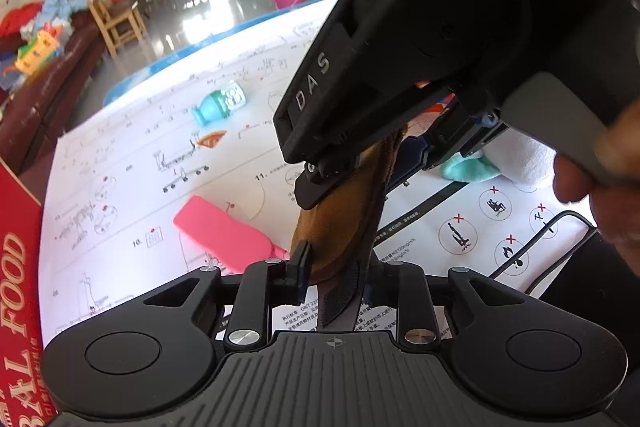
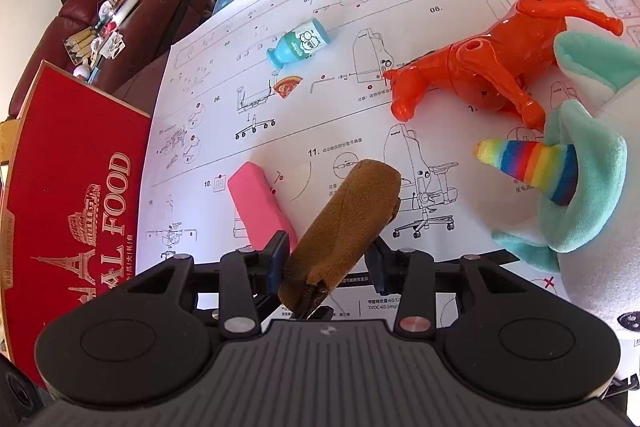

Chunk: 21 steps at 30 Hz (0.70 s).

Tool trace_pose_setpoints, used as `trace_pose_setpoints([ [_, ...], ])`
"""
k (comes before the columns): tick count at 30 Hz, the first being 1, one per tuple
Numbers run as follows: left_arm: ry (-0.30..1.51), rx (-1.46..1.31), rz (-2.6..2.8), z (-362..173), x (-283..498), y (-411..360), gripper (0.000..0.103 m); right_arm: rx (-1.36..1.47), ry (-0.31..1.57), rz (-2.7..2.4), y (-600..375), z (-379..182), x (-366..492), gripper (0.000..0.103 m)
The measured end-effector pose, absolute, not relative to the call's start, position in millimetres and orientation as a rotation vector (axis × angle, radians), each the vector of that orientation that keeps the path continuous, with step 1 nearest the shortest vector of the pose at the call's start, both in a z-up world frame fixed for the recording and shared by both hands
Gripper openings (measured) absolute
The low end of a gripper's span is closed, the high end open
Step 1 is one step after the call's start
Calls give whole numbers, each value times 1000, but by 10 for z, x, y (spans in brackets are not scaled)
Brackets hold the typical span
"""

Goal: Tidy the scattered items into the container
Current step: 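Lift the brown hat off the sheet with both grippers, then carry the brown hat with both grippers toward the red box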

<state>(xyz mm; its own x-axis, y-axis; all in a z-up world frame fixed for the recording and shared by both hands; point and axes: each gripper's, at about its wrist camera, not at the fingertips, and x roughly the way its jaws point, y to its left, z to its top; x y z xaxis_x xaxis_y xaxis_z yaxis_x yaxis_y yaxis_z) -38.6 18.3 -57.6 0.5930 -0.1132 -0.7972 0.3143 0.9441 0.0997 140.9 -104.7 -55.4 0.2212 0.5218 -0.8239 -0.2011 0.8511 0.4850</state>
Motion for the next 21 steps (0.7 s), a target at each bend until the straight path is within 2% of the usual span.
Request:
trace_pose_setpoints([
  [3, 964, 209, -225, -631, -298, 230, 33, 265, 1245, 513, -1024, -557, 1401, 46],
  [5, 997, 190, -216, -679, -255, 272, 25, 268, 1248, 510, -1029, -572, 1402, 46],
  [11, 984, 208, -195, -639, -263, 320, 14, 288, 1262, 504, -1036, -590, 1422, 51],
  [21, 976, 216, -190, -613, -255, 327, 12, 282, 1265, 497, -1001, -585, 1431, 53],
])
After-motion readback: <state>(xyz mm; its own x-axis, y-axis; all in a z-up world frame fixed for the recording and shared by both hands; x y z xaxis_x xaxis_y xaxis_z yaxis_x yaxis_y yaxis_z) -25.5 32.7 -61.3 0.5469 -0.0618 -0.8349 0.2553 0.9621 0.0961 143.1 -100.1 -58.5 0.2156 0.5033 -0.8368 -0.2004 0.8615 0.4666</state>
